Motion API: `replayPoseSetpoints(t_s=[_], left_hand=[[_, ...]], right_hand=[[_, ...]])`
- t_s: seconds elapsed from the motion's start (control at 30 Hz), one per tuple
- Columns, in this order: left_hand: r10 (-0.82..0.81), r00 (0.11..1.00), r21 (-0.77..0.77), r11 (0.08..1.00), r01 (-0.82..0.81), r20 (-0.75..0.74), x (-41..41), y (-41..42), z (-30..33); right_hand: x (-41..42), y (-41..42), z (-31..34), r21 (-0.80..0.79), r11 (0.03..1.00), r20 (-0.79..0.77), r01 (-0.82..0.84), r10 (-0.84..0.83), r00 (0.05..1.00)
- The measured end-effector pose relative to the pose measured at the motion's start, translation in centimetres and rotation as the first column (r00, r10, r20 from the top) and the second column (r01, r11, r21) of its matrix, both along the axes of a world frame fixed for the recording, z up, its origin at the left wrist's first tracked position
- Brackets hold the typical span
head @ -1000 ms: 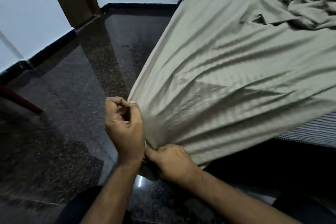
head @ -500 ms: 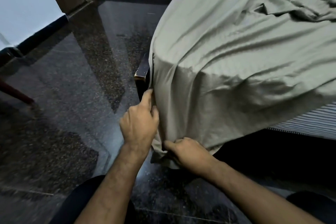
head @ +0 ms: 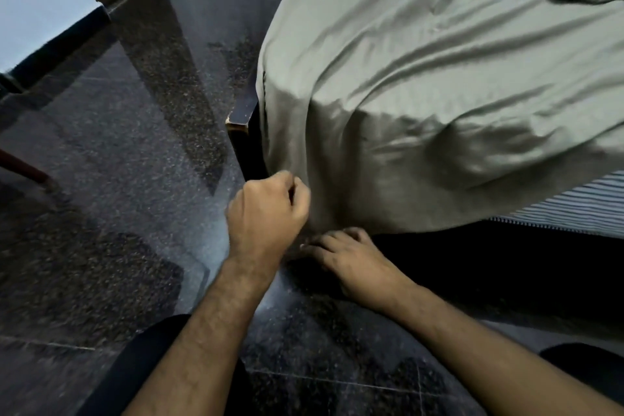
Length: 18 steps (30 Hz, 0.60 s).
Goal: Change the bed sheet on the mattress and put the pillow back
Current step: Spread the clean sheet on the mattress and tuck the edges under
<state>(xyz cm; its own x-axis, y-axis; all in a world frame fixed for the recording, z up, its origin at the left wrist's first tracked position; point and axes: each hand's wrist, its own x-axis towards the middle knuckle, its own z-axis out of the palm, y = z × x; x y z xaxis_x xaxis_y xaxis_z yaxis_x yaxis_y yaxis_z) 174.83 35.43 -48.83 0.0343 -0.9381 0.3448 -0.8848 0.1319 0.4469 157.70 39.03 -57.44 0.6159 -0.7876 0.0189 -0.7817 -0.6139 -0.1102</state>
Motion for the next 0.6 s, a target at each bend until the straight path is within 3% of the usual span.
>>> replayPoseSetpoints(t_s=[0.07, 0.17, 0.33, 0.4, 0.5, 0.53, 0.6], left_hand=[[-0.181, 0.984, -0.019, 0.983, 0.181, -0.005, -0.3, 0.1, -1.0], [-0.419, 0.9, 0.123, 0.906, 0.406, 0.116, -1.2, -0.1, -3.1], [-0.603, 0.767, 0.419, 0.768, 0.483, 0.221, -3.0, -0.7, -5.5], [-0.653, 0.718, 0.404, 0.74, 0.537, 0.242, -4.6, -0.6, -6.0], [-0.7, 0.684, 0.243, 0.713, 0.658, 0.204, -8.2, 0.2, -5.9], [-0.715, 0.675, 0.184, 0.7, 0.69, 0.183, -9.7, 0.6, -5.6], [-0.72, 0.671, 0.059, 0.688, 0.723, 0.175, -12.1, 1.4, -5.3]], right_hand=[[-1.1, 0.1, 0.5, -0.03, 0.999, -0.025, 0.043, -0.044, 0.999], [-3.2, 0.2, 1.2, -0.111, 0.986, -0.003, 0.121, -0.122, 0.992], [-7.3, 1.0, 2.9, -0.06, 0.943, -0.119, 0.327, -0.332, 0.936], [-9.7, 1.5, 3.5, 0.059, 0.826, -0.221, 0.561, -0.537, 0.814], [-14.0, 2.5, 4.5, 0.224, 0.532, -0.351, 0.817, -0.738, 0.577], [-15.6, 2.8, 5.0, 0.236, 0.46, -0.314, 0.856, -0.798, 0.515], [-18.2, 3.0, 6.4, 0.234, 0.398, -0.062, 0.887, -0.905, 0.422]])
